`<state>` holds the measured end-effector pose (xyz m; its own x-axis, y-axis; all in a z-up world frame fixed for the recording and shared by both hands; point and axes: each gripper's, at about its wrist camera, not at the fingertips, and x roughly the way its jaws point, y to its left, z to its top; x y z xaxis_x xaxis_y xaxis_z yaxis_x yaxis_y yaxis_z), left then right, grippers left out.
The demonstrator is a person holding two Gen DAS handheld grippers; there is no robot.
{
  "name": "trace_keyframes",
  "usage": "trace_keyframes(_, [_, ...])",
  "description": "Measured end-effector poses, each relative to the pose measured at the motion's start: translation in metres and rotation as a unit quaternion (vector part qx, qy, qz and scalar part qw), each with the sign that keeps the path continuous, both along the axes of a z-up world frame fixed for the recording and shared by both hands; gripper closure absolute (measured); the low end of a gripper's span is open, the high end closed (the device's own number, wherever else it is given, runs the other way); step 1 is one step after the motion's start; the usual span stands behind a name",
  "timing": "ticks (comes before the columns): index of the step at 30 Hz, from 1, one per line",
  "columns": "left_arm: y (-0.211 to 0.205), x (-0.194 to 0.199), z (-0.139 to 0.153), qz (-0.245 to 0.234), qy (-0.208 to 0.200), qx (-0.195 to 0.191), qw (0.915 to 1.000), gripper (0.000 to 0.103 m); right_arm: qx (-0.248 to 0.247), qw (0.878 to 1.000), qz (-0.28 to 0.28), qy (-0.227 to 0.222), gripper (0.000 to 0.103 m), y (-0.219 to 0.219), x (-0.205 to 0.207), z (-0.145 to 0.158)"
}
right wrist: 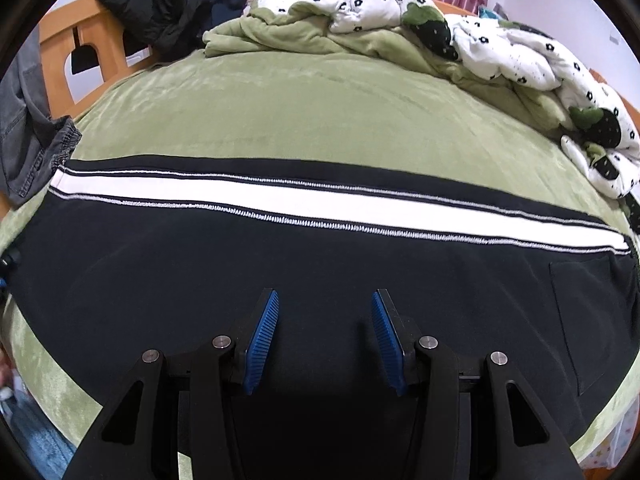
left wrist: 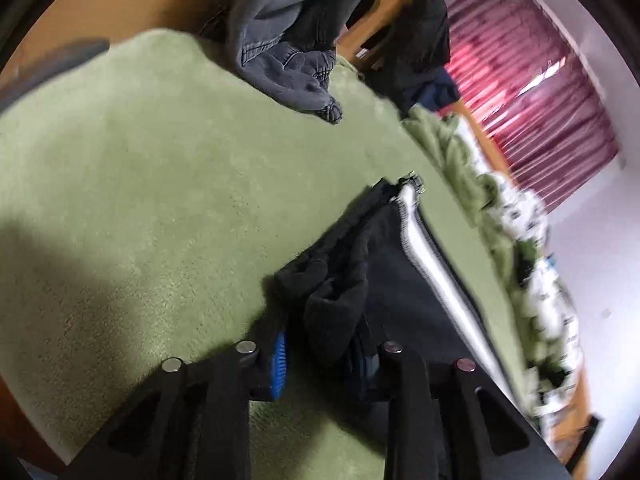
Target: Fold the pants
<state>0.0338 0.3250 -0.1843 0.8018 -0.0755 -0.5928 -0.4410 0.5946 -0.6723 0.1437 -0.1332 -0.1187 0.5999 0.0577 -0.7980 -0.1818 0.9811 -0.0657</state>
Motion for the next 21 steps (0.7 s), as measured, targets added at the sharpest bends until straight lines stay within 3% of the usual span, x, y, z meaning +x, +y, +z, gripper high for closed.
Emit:
trace_keyframes(2, [0.006, -0.001, -0.002, -0.003, -0.008, -0.027, 0.9996, 0.073, 0.001, 1.000, 0.000, 0.001, 0.055, 0.001, -0.001, -0.001])
trace_keyframes(4, [0.006, -0.001, -0.003, 0.005, -0.005, -0.028, 0.9996, 0.072, 0.002, 1.000, 0.002, -0.001, 0.055, 0.001, -0.002, 0.000])
trace_keyframes(9, [-0.008, 0.014, 0.008, 0.016, 0.030, 0.028, 0.9990, 0.071, 0.011, 1.000, 0.004, 0.006, 0.055, 0.004, -0.003, 0.000])
trace_keyframes(11, [-0.011, 0.017, 0.019, 0.009, 0.033, 0.051, 0.9981, 0.079, 0.013, 1.000, 0.005, 0.000, 0.055, 0.003, -0.006, 0.004])
trace_keyframes(15, [-0.034, 0.021, 0.056, 0.001, 0.034, 0.143, 0.9892, 0.081, 0.038, 0.999, -0.006, -0.016, 0.055, -0.008, -0.014, 0.021])
trace_keyframes(18, [-0.066, 0.027, 0.094, -0.019, 0.017, 0.216, 0.9761, 0.081, 0.071, 0.997, -0.019, -0.022, 0.055, -0.025, -0.019, 0.032])
trace_keyframes(21, [-0.107, 0.036, 0.133, -0.055, -0.010, 0.268, 0.9618, 0.081, 0.067, 0.996, -0.034, -0.043, 0.055, -0.046, -0.028, 0.042])
